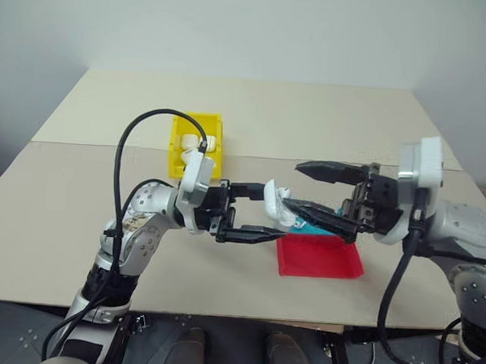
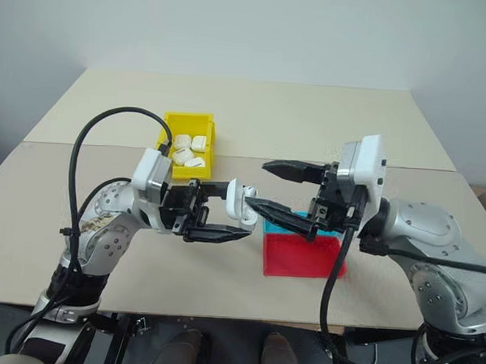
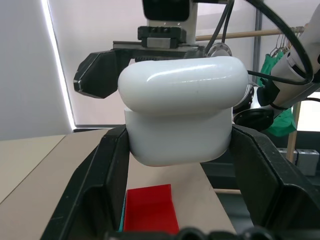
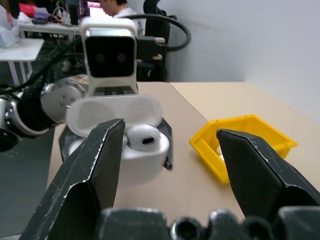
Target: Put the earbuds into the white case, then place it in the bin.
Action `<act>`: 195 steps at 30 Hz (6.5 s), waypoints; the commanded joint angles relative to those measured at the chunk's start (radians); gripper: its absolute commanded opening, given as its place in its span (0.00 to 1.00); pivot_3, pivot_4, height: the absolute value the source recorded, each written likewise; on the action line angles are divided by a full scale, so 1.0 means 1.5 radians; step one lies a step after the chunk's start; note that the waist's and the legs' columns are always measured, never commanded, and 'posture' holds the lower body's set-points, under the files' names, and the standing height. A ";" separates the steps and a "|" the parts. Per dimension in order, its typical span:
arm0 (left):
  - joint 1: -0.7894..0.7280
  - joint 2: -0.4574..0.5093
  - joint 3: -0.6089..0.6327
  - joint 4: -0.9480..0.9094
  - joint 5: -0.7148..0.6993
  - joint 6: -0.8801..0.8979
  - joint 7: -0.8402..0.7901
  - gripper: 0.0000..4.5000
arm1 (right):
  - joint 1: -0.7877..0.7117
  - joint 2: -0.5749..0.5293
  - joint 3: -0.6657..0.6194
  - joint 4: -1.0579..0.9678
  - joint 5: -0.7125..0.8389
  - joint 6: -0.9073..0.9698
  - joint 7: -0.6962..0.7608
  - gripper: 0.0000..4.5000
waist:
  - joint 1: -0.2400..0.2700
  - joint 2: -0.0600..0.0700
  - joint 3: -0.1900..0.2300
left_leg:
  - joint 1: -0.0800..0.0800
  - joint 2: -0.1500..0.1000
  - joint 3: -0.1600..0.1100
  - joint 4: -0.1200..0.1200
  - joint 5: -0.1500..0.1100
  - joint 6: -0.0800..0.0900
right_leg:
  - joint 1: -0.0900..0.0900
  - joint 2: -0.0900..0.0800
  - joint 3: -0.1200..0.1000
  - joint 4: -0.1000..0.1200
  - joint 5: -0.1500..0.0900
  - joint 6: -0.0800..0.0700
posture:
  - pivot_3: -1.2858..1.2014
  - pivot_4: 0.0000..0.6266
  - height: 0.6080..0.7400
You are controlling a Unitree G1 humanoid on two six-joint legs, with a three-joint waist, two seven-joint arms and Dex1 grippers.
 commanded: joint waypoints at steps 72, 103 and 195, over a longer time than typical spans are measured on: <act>0.019 0.015 0.023 -0.072 0.005 -0.050 0.068 0.61 | -0.444 0.118 0.494 0.922 -0.794 -0.734 0.451 0.14 | -0.004 0.001 0.000 | 0.003 0.000 0.001 0.000 0.000 0.000 | 0.000 0.000 0.001 0.002 0.000 -0.001 | 0.52 0.24 1.00; -0.015 -0.005 0.007 -0.047 -0.030 -0.014 0.034 0.61 | -0.115 -0.020 -0.103 0.265 0.094 0.227 0.283 0.14 | -0.004 0.001 0.001 | 0.002 0.000 0.000 0.000 0.000 0.000 | 0.000 0.000 0.001 0.002 0.000 -0.001 | 0.52 0.24 1.00; -0.066 -0.041 -0.049 0.019 0.082 0.000 0.090 0.61 | -0.408 -0.122 0.162 0.058 0.137 0.261 -0.006 0.01 | 0.002 0.001 0.001 | -0.007 0.000 0.001 0.000 0.000 0.000 | -0.008 0.000 0.001 0.001 0.000 0.000 | 0.52 0.24 1.00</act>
